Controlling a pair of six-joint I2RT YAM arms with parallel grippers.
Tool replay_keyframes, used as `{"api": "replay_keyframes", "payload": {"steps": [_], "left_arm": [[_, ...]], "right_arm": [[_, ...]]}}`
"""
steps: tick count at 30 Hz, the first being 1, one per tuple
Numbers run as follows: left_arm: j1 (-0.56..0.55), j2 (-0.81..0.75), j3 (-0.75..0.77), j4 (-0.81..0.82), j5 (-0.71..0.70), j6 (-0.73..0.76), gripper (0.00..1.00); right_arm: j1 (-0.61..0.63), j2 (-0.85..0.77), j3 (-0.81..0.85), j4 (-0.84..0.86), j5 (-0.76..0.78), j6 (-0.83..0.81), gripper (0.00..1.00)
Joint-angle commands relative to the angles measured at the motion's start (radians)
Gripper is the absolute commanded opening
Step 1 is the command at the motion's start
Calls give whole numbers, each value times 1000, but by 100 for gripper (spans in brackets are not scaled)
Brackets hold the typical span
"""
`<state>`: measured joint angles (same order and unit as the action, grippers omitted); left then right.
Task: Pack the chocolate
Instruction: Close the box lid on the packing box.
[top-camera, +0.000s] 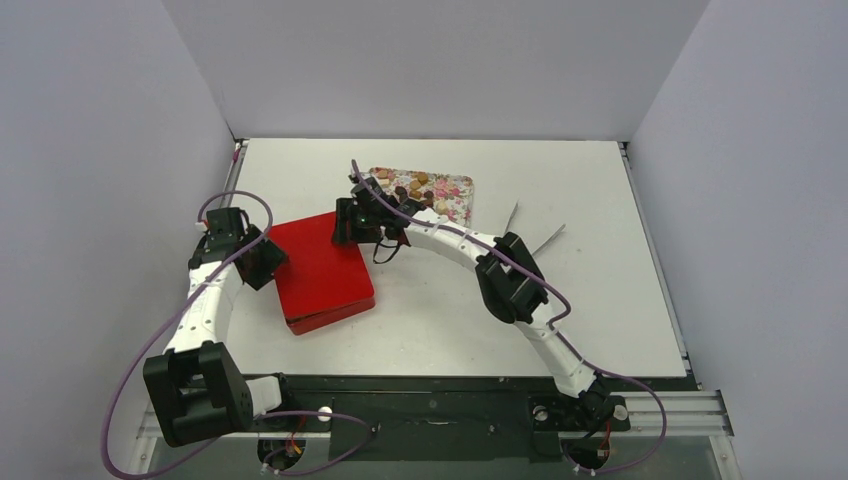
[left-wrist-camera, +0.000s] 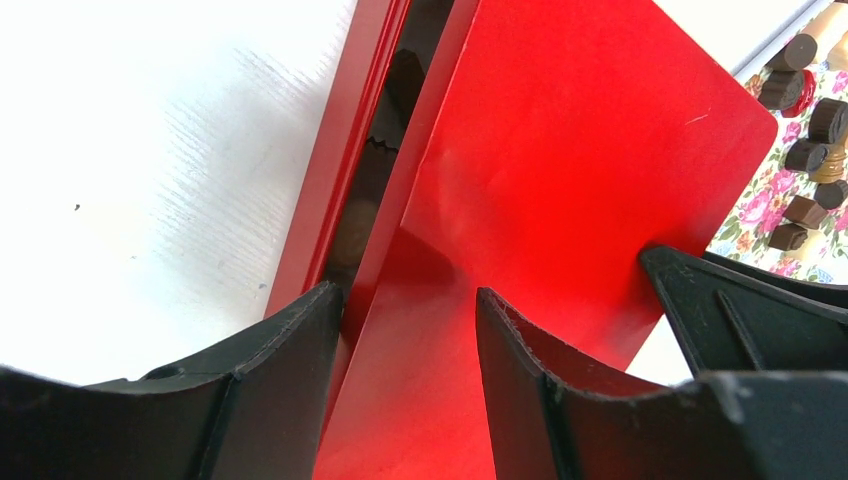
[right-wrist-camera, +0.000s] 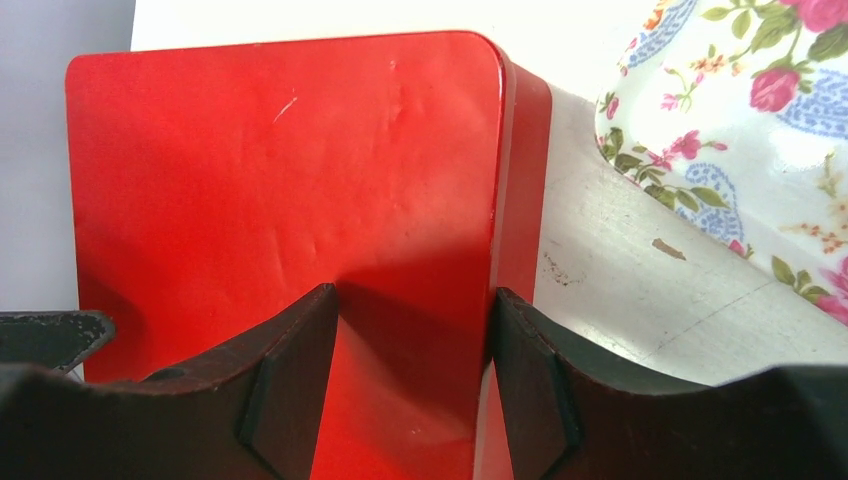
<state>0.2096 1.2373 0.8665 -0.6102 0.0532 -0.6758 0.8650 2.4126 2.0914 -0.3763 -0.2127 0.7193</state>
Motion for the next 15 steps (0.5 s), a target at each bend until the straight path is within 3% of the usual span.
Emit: {"api": "replay_keyframes", "payload": {"steps": [1, 15], "left_arm": [[3, -16, 6, 41, 16, 7, 49], [4, -39, -1, 27, -44, 27, 53]], "right_arm": [[34, 0, 49, 32, -25, 9, 52], [42, 3, 50, 26, -12, -2, 53]]}}
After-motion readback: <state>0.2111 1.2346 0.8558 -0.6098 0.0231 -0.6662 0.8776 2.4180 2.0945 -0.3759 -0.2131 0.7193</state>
